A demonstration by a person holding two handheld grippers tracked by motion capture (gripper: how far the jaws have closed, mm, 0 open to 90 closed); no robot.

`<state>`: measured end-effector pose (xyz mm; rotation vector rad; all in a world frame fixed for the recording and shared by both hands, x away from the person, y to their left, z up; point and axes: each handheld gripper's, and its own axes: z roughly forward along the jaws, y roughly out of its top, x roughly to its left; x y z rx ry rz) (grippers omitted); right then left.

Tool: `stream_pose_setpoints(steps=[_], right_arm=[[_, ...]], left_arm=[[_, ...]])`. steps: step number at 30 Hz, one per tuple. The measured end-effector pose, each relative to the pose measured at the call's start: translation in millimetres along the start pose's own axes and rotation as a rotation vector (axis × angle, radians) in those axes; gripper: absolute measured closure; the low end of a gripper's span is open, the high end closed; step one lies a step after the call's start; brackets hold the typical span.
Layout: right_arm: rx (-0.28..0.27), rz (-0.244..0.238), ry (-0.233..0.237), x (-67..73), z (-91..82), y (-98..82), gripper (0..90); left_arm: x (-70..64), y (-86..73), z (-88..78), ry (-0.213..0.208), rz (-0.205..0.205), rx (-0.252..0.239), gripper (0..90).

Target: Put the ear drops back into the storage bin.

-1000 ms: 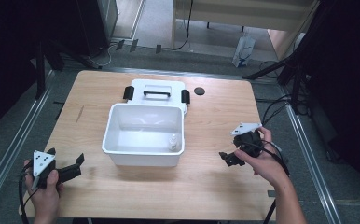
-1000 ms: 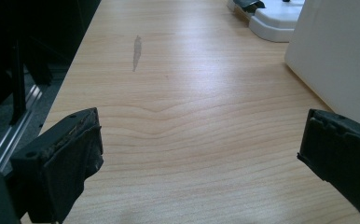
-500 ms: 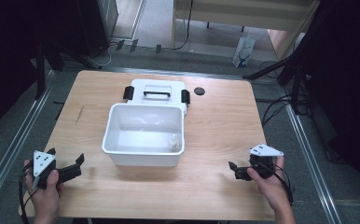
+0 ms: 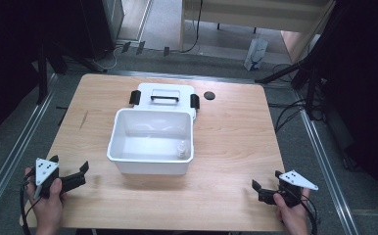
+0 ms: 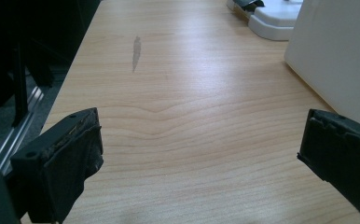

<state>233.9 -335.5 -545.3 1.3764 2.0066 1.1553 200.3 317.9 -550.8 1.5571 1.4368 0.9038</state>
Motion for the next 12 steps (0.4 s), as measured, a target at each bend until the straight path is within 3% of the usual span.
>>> stream_pose_setpoints(steps=[12], right_arm=[[-0.070,0.051,-0.001,-1.9,-7.1,-6.1,0.0]], left_arm=[[-2.7,0.3,0.8,0.006,0.016,0.008,0.0]])
